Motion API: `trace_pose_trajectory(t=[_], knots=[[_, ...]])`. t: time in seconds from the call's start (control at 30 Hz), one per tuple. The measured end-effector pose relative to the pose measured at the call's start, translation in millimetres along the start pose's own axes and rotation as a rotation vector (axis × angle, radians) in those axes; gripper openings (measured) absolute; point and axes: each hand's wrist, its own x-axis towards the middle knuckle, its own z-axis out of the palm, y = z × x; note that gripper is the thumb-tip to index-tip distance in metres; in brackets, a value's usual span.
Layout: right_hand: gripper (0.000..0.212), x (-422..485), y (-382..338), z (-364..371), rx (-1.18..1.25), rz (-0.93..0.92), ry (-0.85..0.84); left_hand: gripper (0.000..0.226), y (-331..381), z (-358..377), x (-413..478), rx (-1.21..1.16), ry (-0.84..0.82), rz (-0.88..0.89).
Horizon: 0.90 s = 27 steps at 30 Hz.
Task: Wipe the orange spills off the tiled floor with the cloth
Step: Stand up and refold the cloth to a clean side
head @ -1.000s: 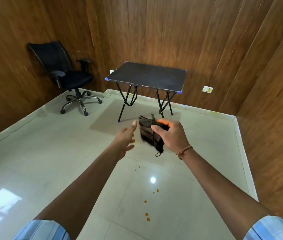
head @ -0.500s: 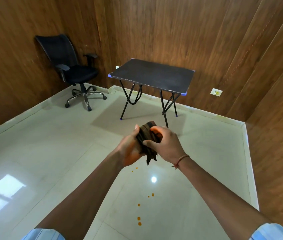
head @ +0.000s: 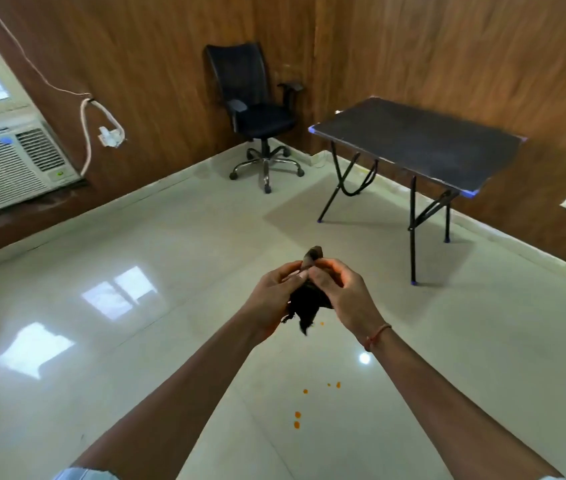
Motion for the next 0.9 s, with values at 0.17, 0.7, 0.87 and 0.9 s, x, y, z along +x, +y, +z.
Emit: trace_pose_trajectory(t=[0.17,0.7,0.87,0.9], knots=[[0.027,-0.9,-0.1,9.2,-0.1,-0.059,-0.035,0.027,8.1,-16.4,-9.9,0.064,0.09,0.029],[0.02,15.3,-53.2,-30.2,-0.282,0.136,0.042,0.003,4.4,-41.9,4.9,0.353,0.132,0.143],[0.02,2.5,-52.3,-35.8,-0.378,0.299,-0.228,0.012,52.7,-45.6,11.3,0.372,0.008,0.183],[0.024,1.7,-51.6,-34.5,-0.378,0.288,-0.287,0.012,61.2,-42.2,11.3,0.386,-0.042,0.181]])
